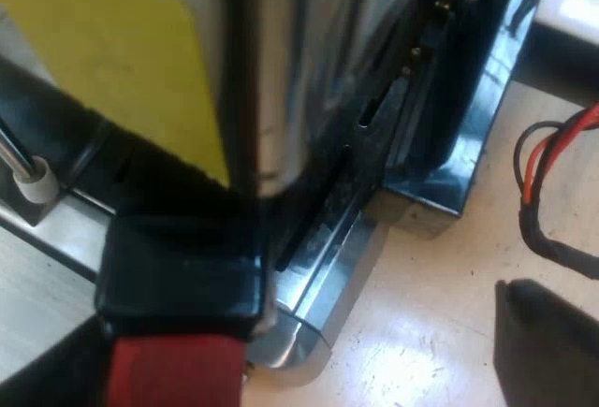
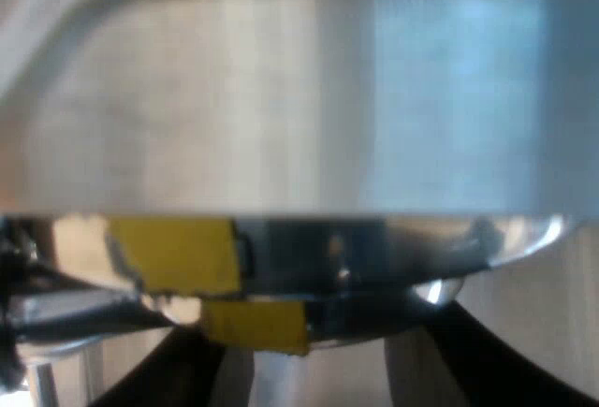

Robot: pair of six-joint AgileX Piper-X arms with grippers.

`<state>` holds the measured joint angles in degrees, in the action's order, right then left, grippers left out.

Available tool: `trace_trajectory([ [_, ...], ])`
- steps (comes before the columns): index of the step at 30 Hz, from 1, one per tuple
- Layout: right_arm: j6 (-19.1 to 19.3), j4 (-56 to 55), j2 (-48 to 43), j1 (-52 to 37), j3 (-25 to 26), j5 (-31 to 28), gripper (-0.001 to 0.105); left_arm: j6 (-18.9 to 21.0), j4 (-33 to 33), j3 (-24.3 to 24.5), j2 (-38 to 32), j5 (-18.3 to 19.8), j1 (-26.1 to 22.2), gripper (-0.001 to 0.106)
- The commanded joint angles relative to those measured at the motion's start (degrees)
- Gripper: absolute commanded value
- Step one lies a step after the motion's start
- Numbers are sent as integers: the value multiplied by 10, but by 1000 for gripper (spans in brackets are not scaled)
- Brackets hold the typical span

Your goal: Put the handle in the coffee machine

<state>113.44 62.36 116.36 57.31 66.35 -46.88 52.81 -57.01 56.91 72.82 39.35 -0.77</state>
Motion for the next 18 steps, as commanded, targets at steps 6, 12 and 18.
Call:
trace_trajectory([
  [6,14,64,-26,3,15,11,36,-3,4,14,-12,-1,1,73],
  [12,14,64,-28,3,15,8,36,-3,7,14,-43,-1,1,73],
  [18,14,64,-31,3,15,7,36,-3,18,14,-83,-1,1,73],
])
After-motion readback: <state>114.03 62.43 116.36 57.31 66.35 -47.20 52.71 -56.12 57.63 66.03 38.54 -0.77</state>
